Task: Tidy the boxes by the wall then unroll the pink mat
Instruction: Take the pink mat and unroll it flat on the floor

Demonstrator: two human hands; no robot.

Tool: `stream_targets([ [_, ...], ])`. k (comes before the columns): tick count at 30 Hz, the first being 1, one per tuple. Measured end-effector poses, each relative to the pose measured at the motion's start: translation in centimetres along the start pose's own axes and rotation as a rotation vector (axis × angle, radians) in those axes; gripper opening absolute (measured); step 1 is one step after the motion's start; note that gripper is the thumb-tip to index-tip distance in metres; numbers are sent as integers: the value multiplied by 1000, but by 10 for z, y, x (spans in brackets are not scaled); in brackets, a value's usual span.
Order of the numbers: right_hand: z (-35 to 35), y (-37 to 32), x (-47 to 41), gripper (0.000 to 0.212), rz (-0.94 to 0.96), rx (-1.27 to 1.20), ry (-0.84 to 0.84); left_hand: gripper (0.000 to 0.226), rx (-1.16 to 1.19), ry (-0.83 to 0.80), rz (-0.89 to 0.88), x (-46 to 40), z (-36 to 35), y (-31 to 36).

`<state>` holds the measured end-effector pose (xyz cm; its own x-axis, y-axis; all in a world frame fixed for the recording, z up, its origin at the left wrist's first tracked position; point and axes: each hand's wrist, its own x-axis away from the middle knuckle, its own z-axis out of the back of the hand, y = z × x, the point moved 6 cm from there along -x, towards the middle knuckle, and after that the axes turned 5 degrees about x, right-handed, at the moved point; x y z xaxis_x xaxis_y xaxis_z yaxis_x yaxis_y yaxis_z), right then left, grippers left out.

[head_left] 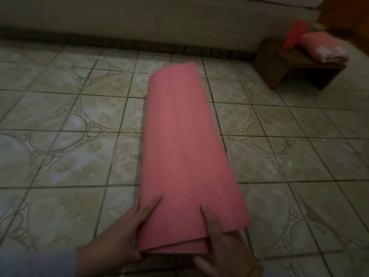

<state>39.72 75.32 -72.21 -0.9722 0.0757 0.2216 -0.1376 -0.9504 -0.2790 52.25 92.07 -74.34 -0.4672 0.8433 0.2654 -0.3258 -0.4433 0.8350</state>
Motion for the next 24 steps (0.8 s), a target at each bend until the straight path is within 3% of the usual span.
stream_targets([
  [1, 1, -3, -3, 100, 95, 9, 133, 122, -33, 11, -27, 1, 3, 1],
  [3, 14, 2, -7, 97, 75, -18, 205, 124, -52, 16, -51, -3, 8, 0],
  [5, 15, -4, -8, 90, 72, -168, 136, 122, -76, -12, -58, -2, 14, 1],
  [8, 27, -23, -11, 85, 107, -211, 184, 94, 164, -7, 18, 2, 35, 10],
  [11, 40, -54, -23, 79, 147, -234, 198, 74, 348, 124, 50, -3, 74, 29],
  [15, 46, -97, -47, 74, 165, -139, 228, 77, 434, 324, 2, -8, 143, 62],
  [17, 49, -112, -58, 67, 180, -75, 259, 79, 455, 334, 3, -11, 160, 74],
  [21, 46, -134, -74, 63, 342, -50, 193, 90, 404, 276, 143, -21, 156, 72],
  [24, 36, -126, -71, 55, 497, 28, 203, 89, 327, 389, 285, -27, 155, 47],
])
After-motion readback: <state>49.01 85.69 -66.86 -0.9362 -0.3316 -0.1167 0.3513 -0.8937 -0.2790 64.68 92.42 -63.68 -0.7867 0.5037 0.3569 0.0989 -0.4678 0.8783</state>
